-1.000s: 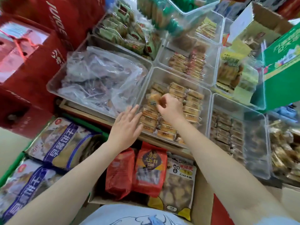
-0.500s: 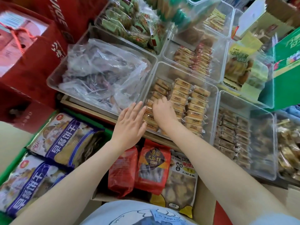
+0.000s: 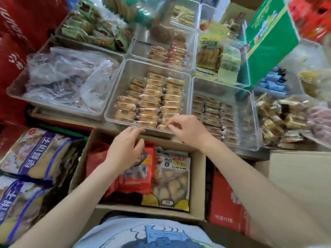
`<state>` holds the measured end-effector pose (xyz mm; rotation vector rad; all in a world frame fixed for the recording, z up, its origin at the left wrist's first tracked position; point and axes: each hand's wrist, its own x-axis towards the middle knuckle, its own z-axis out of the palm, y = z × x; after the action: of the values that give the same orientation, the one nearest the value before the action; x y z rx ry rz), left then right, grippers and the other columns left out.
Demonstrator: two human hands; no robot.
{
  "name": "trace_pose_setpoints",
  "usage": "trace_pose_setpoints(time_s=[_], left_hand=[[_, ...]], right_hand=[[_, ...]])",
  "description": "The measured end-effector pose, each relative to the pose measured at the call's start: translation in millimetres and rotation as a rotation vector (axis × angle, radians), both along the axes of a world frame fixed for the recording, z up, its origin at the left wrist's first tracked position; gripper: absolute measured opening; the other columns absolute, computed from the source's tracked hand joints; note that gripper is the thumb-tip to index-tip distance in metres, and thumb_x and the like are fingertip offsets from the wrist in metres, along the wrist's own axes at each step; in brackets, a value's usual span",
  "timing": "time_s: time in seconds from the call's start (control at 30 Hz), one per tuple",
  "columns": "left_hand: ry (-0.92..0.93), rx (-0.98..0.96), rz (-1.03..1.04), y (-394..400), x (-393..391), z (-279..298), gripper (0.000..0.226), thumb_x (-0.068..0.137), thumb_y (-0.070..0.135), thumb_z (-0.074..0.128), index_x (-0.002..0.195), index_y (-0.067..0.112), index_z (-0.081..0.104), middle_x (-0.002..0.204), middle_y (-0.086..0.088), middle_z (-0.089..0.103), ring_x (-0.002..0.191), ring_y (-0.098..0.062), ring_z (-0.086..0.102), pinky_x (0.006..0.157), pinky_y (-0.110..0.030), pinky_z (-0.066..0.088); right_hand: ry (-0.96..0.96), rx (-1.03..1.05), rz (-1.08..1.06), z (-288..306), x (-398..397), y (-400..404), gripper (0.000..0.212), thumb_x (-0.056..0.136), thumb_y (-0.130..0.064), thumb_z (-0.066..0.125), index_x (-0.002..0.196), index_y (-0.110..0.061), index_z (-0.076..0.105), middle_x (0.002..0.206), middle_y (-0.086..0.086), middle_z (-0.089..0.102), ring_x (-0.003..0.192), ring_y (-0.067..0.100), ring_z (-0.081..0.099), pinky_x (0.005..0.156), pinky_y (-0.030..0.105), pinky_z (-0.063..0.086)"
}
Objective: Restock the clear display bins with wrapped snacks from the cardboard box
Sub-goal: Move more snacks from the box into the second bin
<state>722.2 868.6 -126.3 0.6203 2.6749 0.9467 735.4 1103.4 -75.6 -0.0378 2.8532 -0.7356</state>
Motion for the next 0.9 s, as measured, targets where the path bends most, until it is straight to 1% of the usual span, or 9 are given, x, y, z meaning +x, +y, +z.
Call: trace_pose_setpoints(time_s=[0.07, 0.17, 0.27, 0.37, 0.43, 0.57, 0.73, 0.8, 0.9], left_hand=[[-0.074, 0.045, -0.090, 49, 42, 13, 0.035, 0.099, 0.021, 0.056, 0.133, 0.020, 0.059, 0.123, 0.006, 0.059, 0.113, -0.017, 0.059, 0.095, -0.035, 0.047], [-0.112, 0.111, -0.311, 136, 113, 30, 0.038, 0.100, 0.025, 0.055, 0.138, 0.025, 0.055, 0.128, 0.007, 0.058, 0.112, -0.012, 0.060, 0.095, -0.034, 0.049], [-0.121, 0.196, -0.500, 214, 190, 51, 0.042, 0.100, 0.027, 0.057, 0.142, 0.028, 0.051, 0.138, 0.009, 0.051, 0.121, -0.009, 0.055, 0.097, -0.030, 0.049], [-0.102, 0.293, -0.608, 279, 258, 65, 0.045, 0.099, 0.031, 0.058, 0.143, 0.030, 0.048, 0.152, 0.008, 0.038, 0.138, -0.011, 0.038, 0.111, -0.031, 0.037], [-0.042, 0.321, -0.607, 315, 291, 70, 0.046, 0.098, 0.037, 0.055, 0.143, 0.032, 0.048, 0.157, 0.010, 0.032, 0.143, -0.011, 0.030, 0.116, -0.030, 0.025], [0.084, 0.288, -0.546, 371, 328, 77, 0.046, 0.099, 0.036, 0.057, 0.143, 0.027, 0.049, 0.159, 0.003, 0.035, 0.150, -0.012, 0.019, 0.121, -0.033, 0.012], [0.199, 0.101, -0.490, 402, 340, 79, 0.050, 0.098, 0.036, 0.056, 0.146, 0.022, 0.047, 0.159, -0.004, 0.036, 0.154, -0.021, 0.014, 0.122, -0.036, 0.001], [0.195, 0.056, -0.508, 407, 342, 76, 0.051, 0.097, 0.032, 0.060, 0.145, 0.020, 0.048, 0.161, -0.004, 0.033, 0.156, -0.021, 0.007, 0.125, -0.044, 0.004], [0.154, 0.079, -0.510, 408, 338, 74, 0.050, 0.094, 0.025, 0.064, 0.142, 0.019, 0.051, 0.163, -0.002, 0.030, 0.156, -0.018, 0.003, 0.125, -0.051, 0.016]], right_hand=[[0.024, 0.028, -0.025, 29, 56, 41, 0.017, 0.098, -0.021, 0.058, 0.104, -0.017, 0.073, 0.092, -0.008, 0.065, 0.084, 0.008, 0.058, 0.077, 0.028, 0.050], [0.107, 0.072, -0.128, 72, 145, 110, 0.014, 0.095, -0.018, 0.062, 0.099, -0.015, 0.075, 0.091, -0.006, 0.072, 0.083, 0.005, 0.059, 0.076, 0.026, 0.048], [0.141, 0.073, -0.287, 108, 235, 186, 0.012, 0.095, -0.015, 0.064, 0.097, -0.013, 0.075, 0.088, -0.006, 0.072, 0.081, 0.006, 0.060, 0.072, 0.018, 0.046], [0.167, 0.087, -0.431, 116, 316, 259, 0.011, 0.094, -0.016, 0.065, 0.096, -0.015, 0.075, 0.085, -0.010, 0.069, 0.080, 0.005, 0.058, 0.072, 0.017, 0.044], [0.062, 0.125, -0.468, 100, 361, 301, 0.012, 0.095, -0.021, 0.063, 0.097, -0.020, 0.075, 0.090, -0.014, 0.067, 0.083, 0.002, 0.058, 0.077, 0.021, 0.046], [-0.236, 0.185, -0.419, 55, 416, 360, 0.016, 0.096, -0.028, 0.061, 0.103, -0.021, 0.074, 0.101, -0.005, 0.071, 0.093, 0.015, 0.064, 0.087, 0.036, 0.054], [-0.556, 0.257, -0.235, -12, 423, 374, 0.018, 0.095, -0.026, 0.059, 0.107, -0.017, 0.069, 0.098, 0.000, 0.064, 0.089, 0.021, 0.062, 0.073, 0.032, 0.053], [-0.649, 0.310, -0.103, -44, 419, 369, 0.023, 0.097, -0.026, 0.059, 0.115, -0.017, 0.067, 0.109, 0.005, 0.066, 0.086, 0.021, 0.060, 0.067, 0.028, 0.047], [-0.832, 0.304, 0.102, -90, 427, 366, 0.041, 0.098, -0.019, 0.058, 0.138, -0.014, 0.053, 0.135, 0.008, 0.058, 0.113, 0.027, 0.060, 0.081, 0.028, 0.048]])
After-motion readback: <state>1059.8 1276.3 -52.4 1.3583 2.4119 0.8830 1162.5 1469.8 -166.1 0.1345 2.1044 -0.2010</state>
